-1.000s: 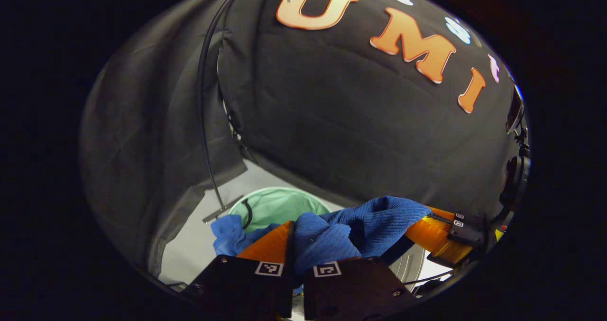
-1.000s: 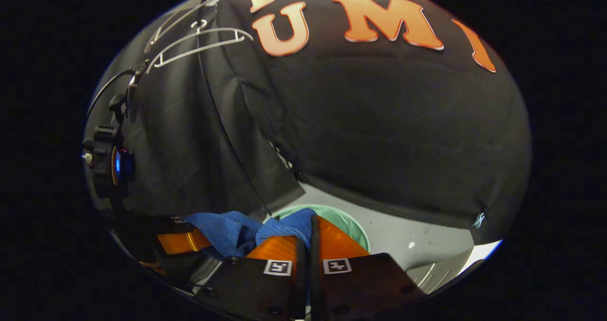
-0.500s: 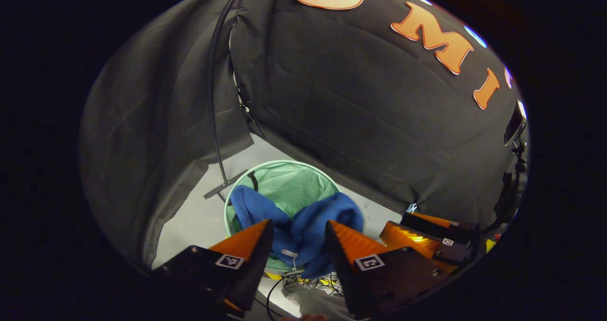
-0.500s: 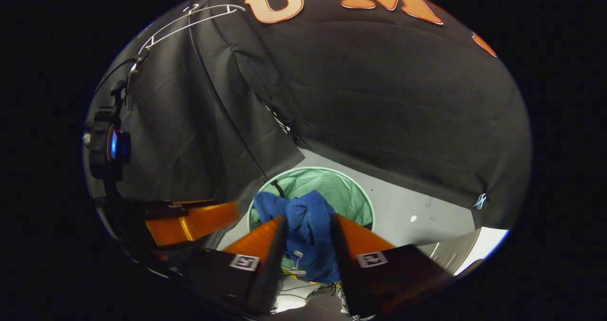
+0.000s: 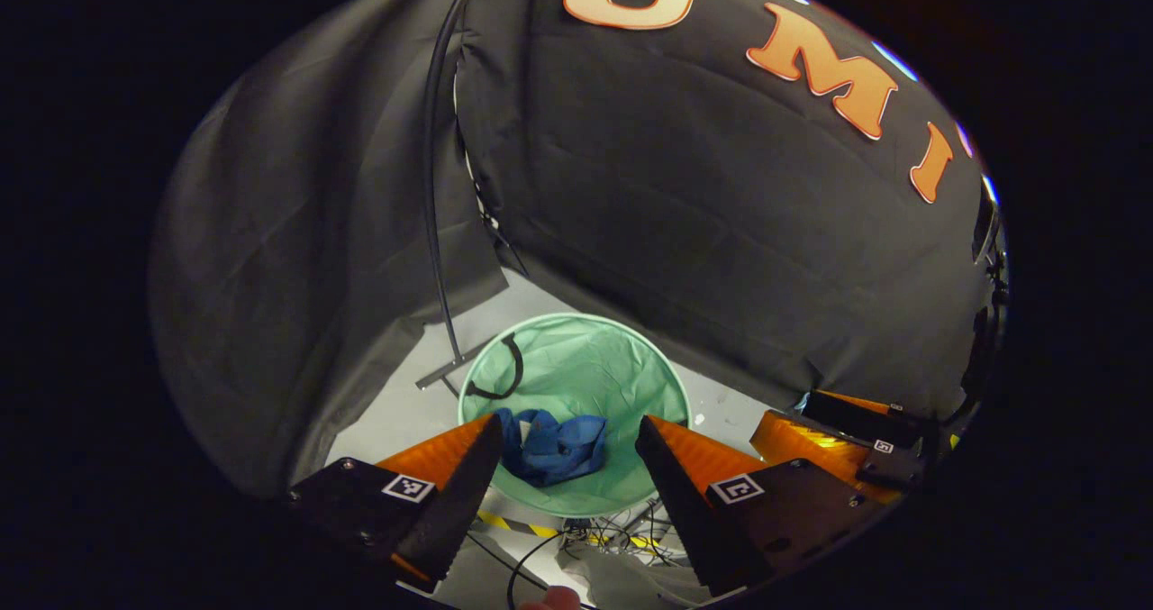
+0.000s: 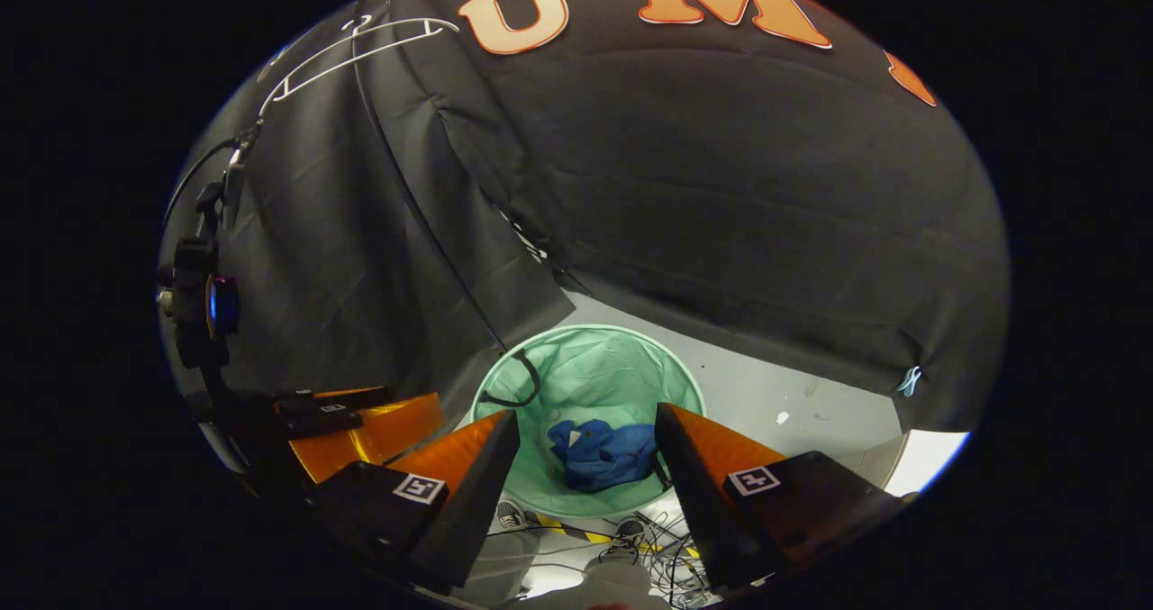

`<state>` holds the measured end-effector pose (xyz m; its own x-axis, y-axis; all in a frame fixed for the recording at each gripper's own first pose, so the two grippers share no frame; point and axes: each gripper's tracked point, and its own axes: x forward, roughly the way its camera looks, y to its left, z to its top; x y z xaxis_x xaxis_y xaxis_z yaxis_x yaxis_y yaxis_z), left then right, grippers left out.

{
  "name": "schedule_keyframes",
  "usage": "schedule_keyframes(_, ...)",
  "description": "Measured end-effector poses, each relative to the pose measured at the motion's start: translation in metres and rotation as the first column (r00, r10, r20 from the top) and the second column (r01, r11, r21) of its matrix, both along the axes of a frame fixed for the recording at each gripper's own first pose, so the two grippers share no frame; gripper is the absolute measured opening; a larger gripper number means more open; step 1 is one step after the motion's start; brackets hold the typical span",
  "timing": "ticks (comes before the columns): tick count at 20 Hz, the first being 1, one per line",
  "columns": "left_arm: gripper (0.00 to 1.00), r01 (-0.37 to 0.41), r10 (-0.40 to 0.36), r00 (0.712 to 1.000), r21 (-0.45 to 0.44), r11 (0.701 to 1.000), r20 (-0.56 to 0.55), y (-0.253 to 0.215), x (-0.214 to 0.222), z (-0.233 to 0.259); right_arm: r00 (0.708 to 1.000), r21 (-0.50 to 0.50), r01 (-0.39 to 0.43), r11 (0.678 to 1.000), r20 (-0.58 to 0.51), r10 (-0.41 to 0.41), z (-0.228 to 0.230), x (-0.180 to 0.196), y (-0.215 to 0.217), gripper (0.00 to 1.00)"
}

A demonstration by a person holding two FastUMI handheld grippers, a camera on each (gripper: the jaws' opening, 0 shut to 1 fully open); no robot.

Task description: Grasp the clothes on the hanger with both hands and then place them into the laundry hamper below.

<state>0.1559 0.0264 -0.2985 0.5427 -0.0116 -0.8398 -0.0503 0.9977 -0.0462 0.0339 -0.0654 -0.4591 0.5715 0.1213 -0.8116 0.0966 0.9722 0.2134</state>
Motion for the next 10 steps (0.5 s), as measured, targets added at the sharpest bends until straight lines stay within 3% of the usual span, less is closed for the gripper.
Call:
schedule_keyframes(3,0.96,-0.073,0.072,0.992,0.004,0.997,0.103,0.0,-0.008,0.035,0.996,0.007,-0.054,0.999,0.065,0.053,0.027,0.0,0.0,0.98)
schedule_keyframes(6,0.96,-0.153,0.146,0.961,0.011,0.988,0.235,0.0,-0.012,0.073,0.982,-0.021,-0.103,0.995,0.16,0.105,0.063,0.003,0.0,0.98)
schedule_keyframes(10,0.96,-0.162,0.153,0.919,-0.006,0.987,0.364,0.0,-0.022,0.129,0.956,-0.008,-0.056,0.998,0.289,0.056,0.119,0.005,0.004,0.98)
